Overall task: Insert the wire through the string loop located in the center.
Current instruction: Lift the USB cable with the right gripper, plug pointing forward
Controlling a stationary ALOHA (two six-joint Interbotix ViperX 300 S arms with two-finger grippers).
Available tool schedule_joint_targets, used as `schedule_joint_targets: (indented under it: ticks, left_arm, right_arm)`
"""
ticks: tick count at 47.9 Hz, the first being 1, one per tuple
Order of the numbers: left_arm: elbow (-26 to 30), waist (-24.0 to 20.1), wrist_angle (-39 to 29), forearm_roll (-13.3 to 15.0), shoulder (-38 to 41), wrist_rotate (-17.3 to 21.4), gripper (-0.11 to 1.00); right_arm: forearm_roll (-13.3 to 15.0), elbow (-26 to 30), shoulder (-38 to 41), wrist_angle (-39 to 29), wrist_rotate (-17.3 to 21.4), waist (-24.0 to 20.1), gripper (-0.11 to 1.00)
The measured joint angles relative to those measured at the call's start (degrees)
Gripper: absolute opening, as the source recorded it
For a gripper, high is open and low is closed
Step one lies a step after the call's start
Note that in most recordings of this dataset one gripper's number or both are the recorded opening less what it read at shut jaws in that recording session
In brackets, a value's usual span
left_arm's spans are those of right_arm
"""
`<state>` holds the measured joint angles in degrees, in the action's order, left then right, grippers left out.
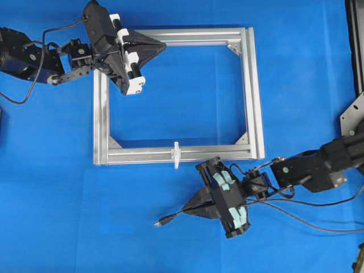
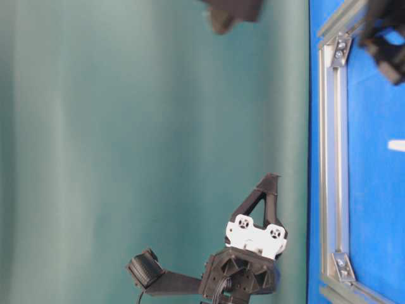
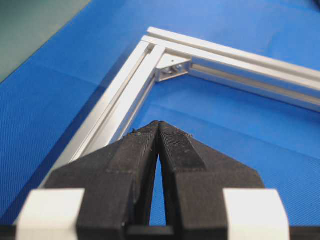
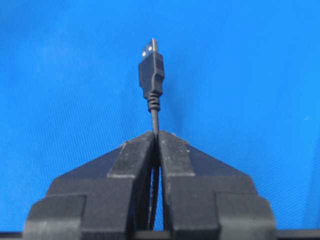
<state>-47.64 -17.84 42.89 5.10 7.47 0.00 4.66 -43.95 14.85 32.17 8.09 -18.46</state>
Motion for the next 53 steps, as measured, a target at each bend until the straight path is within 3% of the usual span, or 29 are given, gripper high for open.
schedule_joint_targets:
  ticks: [21, 53]
  left_arm:
    - [0.0, 0.0, 0.0, 0.0, 0.0, 0.0, 0.0]
    - [0.0, 0.0, 0.0, 0.0, 0.0, 0.0, 0.0]
  right_arm:
    - [-0.1, 2.9, -10.4, -15.7, 0.0, -0.1, -0.02]
    - [0.0, 3.3, -10.6, -16.2, -0.1, -0.2, -0.02]
